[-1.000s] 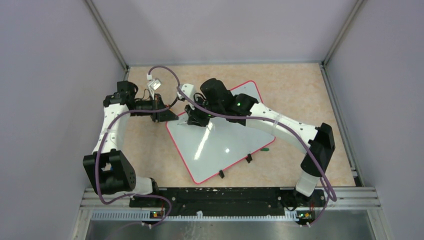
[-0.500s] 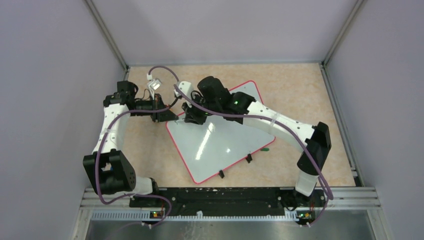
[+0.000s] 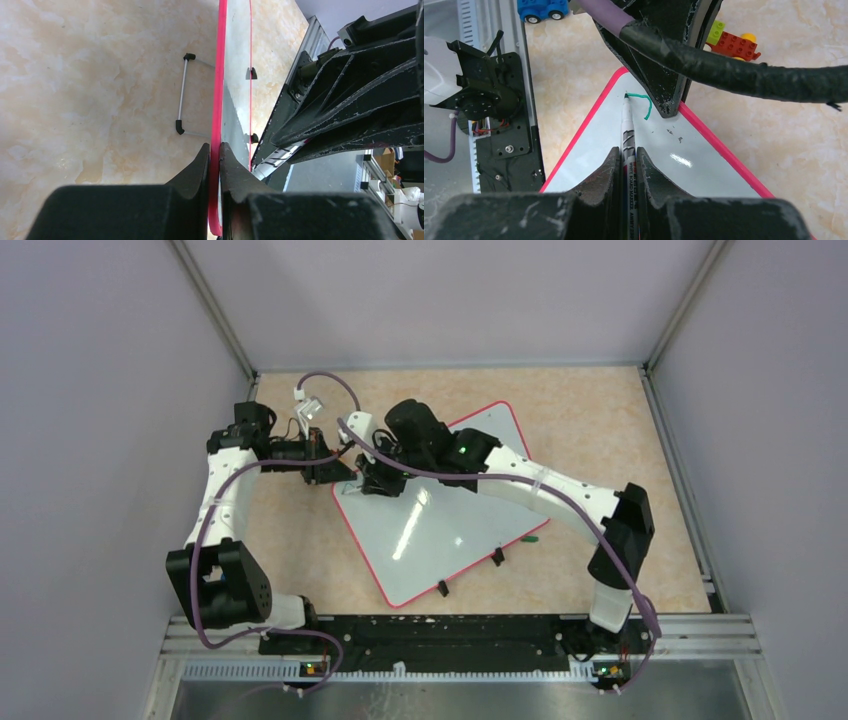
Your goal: Write a sentence on the whiteboard
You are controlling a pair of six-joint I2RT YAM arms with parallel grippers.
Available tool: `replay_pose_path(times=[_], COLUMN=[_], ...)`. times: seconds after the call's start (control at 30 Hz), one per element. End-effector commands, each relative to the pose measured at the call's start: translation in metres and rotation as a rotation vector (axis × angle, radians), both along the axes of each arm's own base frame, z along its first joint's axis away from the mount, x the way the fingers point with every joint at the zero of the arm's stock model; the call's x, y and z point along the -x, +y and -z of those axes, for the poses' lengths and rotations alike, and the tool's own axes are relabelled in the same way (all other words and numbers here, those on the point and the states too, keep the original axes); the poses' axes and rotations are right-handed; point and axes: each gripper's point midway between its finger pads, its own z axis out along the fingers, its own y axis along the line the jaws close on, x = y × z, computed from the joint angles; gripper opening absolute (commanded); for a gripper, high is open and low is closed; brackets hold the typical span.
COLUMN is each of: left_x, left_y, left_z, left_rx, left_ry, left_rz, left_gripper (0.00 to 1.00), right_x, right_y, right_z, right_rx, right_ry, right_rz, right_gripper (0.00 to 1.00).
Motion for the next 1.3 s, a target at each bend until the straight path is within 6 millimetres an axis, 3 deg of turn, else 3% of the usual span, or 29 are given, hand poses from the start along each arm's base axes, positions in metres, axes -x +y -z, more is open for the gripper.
replay_pose_path(times=[0.0,0.83,1.27], left_x=[-0.002,-0.001,-0.001], left_y=[-0.002,-0.001,-0.002], left_z=[0.000,0.000,0.000], left_rx=[-0.015,-0.024,-0.024], left_ry=[-0.029,-0.034,-0.038], left_rz=[0.011,-0.001,-0.004], left_gripper=[0.00,0.00,0.00], right_x=[0.002,0.006,0.026], right_y=[0.001,-0.040,-0.023], right_z=[-0.002,0.015,0.022], right_rx=[0.008,0.064,0.061], right_ry=[-0.016,-0.041,0.005], right_rz=[-0.006,0.033,-0.049], right_gripper=[0.00,0.00,0.00])
